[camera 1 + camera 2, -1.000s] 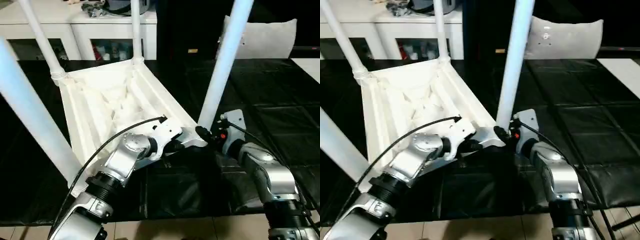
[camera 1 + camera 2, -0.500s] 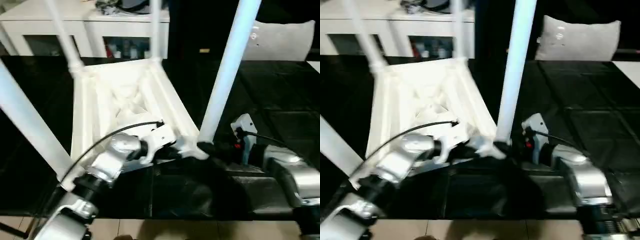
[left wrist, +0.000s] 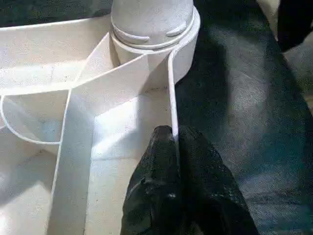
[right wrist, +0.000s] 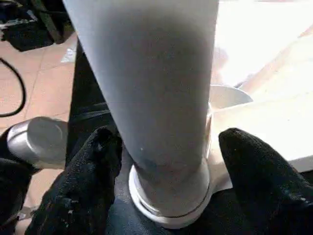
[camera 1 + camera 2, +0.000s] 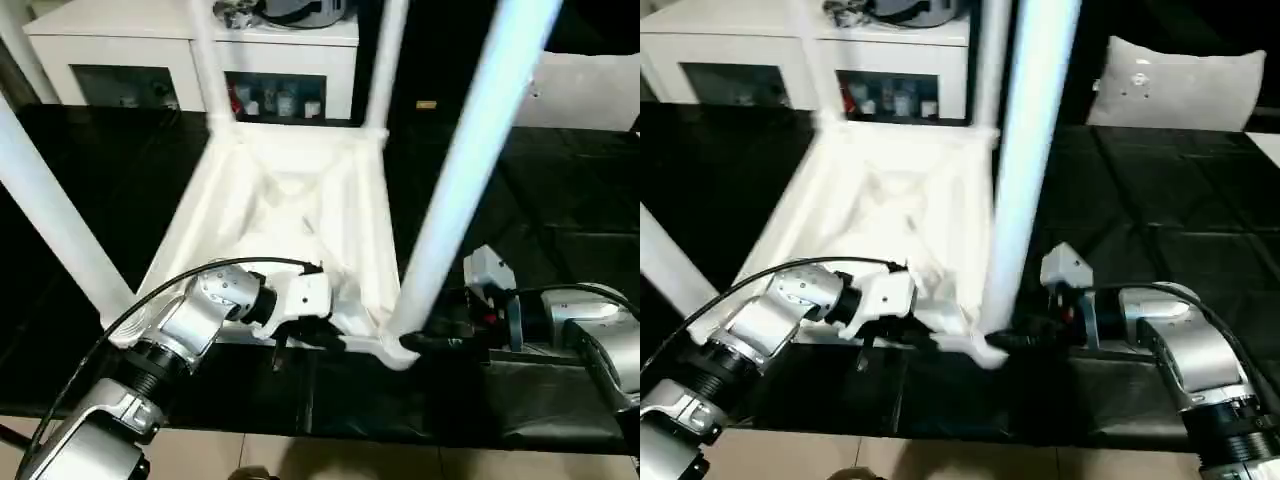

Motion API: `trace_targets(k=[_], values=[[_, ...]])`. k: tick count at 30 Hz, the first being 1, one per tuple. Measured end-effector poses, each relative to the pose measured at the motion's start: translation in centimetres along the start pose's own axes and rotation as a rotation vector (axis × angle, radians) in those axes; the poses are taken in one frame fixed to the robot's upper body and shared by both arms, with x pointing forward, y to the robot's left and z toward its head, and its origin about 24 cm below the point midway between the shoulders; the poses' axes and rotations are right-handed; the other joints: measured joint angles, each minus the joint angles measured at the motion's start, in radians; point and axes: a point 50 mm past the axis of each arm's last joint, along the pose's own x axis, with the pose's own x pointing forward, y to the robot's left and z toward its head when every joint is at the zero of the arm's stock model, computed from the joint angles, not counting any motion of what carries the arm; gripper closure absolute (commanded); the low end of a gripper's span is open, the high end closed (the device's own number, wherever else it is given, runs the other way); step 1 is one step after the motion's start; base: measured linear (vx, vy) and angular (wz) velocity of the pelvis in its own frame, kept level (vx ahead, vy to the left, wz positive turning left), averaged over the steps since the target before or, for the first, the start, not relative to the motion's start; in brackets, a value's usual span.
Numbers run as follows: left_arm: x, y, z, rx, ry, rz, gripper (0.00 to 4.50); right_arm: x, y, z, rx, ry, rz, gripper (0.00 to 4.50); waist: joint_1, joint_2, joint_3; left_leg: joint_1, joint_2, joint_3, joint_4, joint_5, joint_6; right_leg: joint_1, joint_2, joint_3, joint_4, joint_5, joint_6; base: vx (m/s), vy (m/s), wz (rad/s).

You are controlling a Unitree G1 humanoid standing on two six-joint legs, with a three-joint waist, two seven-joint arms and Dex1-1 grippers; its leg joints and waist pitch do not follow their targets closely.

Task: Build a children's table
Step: Rotate leg to tighten

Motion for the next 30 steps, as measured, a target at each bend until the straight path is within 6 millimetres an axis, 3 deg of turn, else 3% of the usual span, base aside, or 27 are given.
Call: trace_targets(k=[13,20,22,25,28,30], values=[[-0.1,-0.1,0.0,0.016,-0.004,-0.037,4.50,0.4,0.4,-0.4,0.036,-0.005,0.058,2.46,0.001,-0.001,0.000,0.000,0.000,0.000,0.000,0.000,0.000,0.000,0.000,0.000,0.000,0.000,0.000,0.000,0.000,0.00],[-0.1,0.1,-0.4,-0.081,-0.022,0.006,4.50,1.3,0.5,-0.9,0.126,-0.077,-0.018,2.55,-0.006,-0.001,0.000,0.001,0.000,0.000,0.000,0.001,-0.002,0.003,0.000,0.000,0.001,0.000,0.000,0.000,0.000,0.00],[-0.2,0.6,-0.7,-0.144,-0.019,0.090,4.50,1.9,-0.2,-0.8,0.158,-0.105,-0.129,2.55,-0.020,-0.001,0.000,0.005,0.000,0.000,0.000,0.000,-0.008,0.007,0.000,0.000,0.000,0.000,0.000,0.000,0.000,0.00],[0.5,1.7,-0.5,-0.209,-0.017,0.224,4.50,3.0,-1.7,-0.4,0.216,-0.127,-0.342,2.57,-0.066,-0.004,0.002,0.007,0.001,0.000,0.001,0.002,-0.010,0.010,0.000,-0.003,-0.004,0.001,0.000,0.000,0.000,0.00],[1.5,2.3,-0.2,-0.267,-0.034,0.312,4.50,3.8,-2.7,0.0,0.287,-0.150,-0.513,2.57,-0.101,-0.006,0.003,0.009,0.002,-0.002,0.000,0.002,-0.010,0.014,0.000,-0.009,-0.012,0.002,0.002,0.000,0.000,0.00],[2.3,3.0,0.1,-0.315,-0.038,0.397,4.50,4.8,-3.3,0.4,0.323,-0.168,-0.669,2.57,-0.115,-0.006,0.003,0.009,0.002,-0.004,0.000,0.002,-0.010,0.016,0.001,-0.011,-0.016,0.002,0.002,0.000,0.000,0.00]])
